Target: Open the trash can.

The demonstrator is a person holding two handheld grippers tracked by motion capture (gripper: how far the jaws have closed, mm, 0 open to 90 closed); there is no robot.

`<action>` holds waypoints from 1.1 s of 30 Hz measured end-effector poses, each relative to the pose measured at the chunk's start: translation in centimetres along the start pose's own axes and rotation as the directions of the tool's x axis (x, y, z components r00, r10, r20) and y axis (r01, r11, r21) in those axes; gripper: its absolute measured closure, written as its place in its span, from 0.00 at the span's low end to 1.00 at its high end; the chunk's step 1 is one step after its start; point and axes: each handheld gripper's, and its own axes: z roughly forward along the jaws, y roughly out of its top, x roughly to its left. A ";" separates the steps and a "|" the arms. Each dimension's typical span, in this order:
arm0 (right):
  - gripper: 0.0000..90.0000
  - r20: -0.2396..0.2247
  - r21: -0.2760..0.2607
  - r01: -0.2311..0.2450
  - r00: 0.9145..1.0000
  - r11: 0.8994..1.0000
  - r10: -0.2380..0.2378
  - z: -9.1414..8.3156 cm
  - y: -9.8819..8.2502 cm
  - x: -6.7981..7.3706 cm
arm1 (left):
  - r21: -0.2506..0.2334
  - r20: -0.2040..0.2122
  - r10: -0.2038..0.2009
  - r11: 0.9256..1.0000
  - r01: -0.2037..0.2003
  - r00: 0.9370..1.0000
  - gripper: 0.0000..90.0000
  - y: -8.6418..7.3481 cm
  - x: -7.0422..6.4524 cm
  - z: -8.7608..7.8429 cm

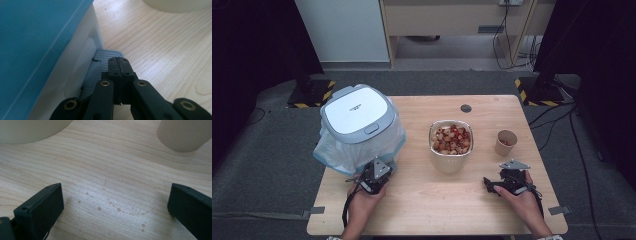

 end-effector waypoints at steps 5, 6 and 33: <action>0.01 0.000 0.000 0.000 1.000 1.000 0.000 0.0 0.0 0.0 | 0.012 -0.001 -0.013 1.000 0.013 1.000 1.00 -0.1 0.3 0.3; 0.01 0.000 0.000 0.000 1.000 1.000 0.000 0.0 0.0 0.0 | 0.011 -0.003 -0.013 1.000 0.013 1.000 1.00 -0.2 0.2 0.3; 0.01 0.015 0.001 -0.016 1.000 1.000 0.016 0.1 0.1 0.2 | 0.017 0.007 -0.063 0.998 0.063 0.998 1.00 -1.1 0.0 1.2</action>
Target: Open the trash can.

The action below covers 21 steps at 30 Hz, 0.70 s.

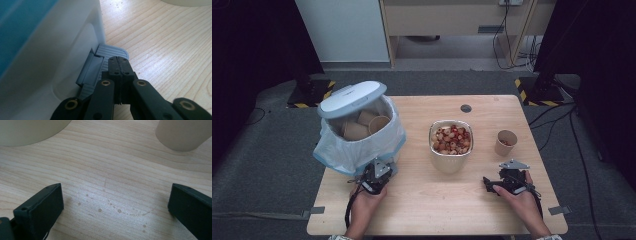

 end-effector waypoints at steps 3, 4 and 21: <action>0.01 0.001 -0.002 -0.007 1.000 1.000 0.007 0.0 0.0 0.0 | 0.009 0.001 0.005 1.000 -0.005 1.000 1.00 0.0 0.0 0.1; 0.01 0.002 -0.001 -0.007 1.000 1.000 0.007 0.0 0.0 0.1 | 0.016 0.007 0.003 1.000 -0.003 1.000 1.00 -0.1 0.0 0.2; 0.07 0.072 -0.123 -0.047 0.996 0.991 0.056 -1.6 1.0 -0.9 | 0.016 0.021 -0.013 1.000 0.012 1.000 1.00 -0.2 0.2 0.2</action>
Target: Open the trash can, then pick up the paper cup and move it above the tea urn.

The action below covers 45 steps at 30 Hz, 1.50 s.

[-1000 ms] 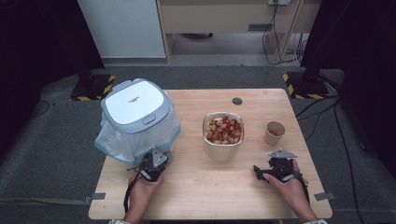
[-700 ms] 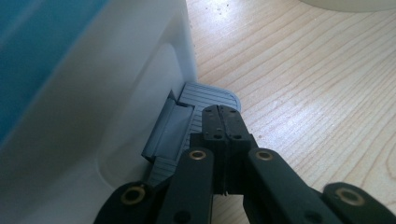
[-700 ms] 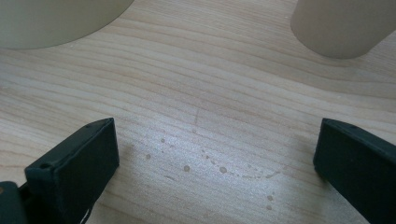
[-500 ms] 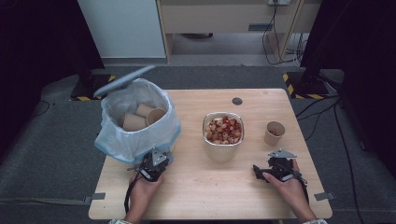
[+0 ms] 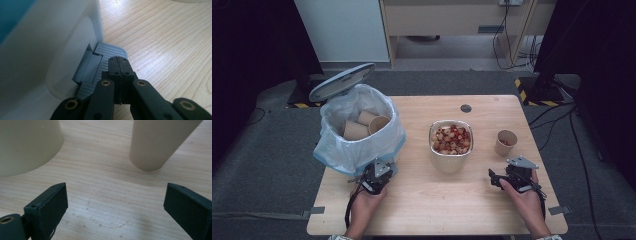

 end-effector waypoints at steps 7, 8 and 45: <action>0.09 0.058 -0.022 -0.009 0.998 1.000 0.011 -0.3 0.2 -0.5 | 0.000 0.005 -0.009 1.000 0.009 1.000 1.00 0.0 0.0 0.0; 0.09 0.058 -0.022 -0.009 0.998 1.000 0.011 -0.3 0.2 -0.5 | 0.000 0.005 -0.009 1.000 0.009 1.000 1.00 0.0 0.0 0.0; 0.11 0.063 -0.045 -0.058 0.996 0.997 0.061 0.9 4.9 -3.4 | 0.001 0.007 -0.009 1.000 0.009 1.000 1.00 0.0 0.1 0.0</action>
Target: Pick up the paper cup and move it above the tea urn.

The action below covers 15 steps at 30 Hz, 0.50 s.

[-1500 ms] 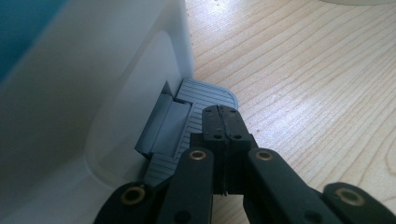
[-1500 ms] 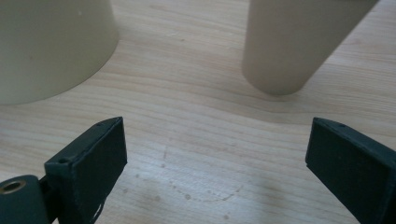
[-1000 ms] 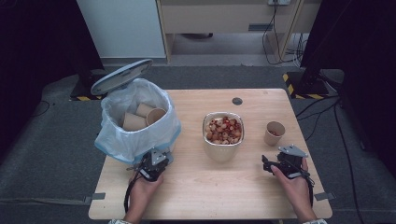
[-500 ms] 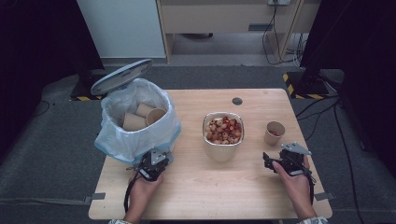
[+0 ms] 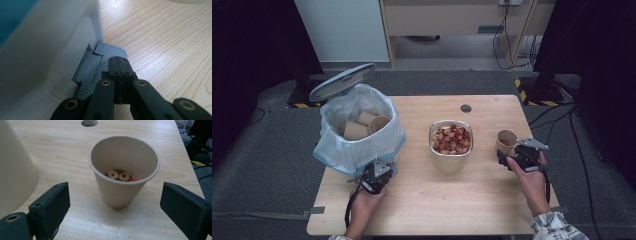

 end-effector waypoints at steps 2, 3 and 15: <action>0.11 0.000 0.002 -0.005 1.000 1.000 0.005 0.4 0.4 -0.2 | 0.000 0.001 0.000 1.000 0.000 1.000 1.00 0.0 0.0 0.0; 0.11 0.000 0.002 -0.005 1.000 1.000 0.005 0.4 0.4 -0.2 | 0.000 0.001 0.000 1.000 0.000 1.000 1.00 0.0 0.0 0.0; 0.15 -0.023 -0.019 -0.048 0.999 0.999 0.048 3.4 0.5 -1.6 | -0.001 0.004 -0.002 1.000 0.002 1.000 1.00 0.0 0.1 0.0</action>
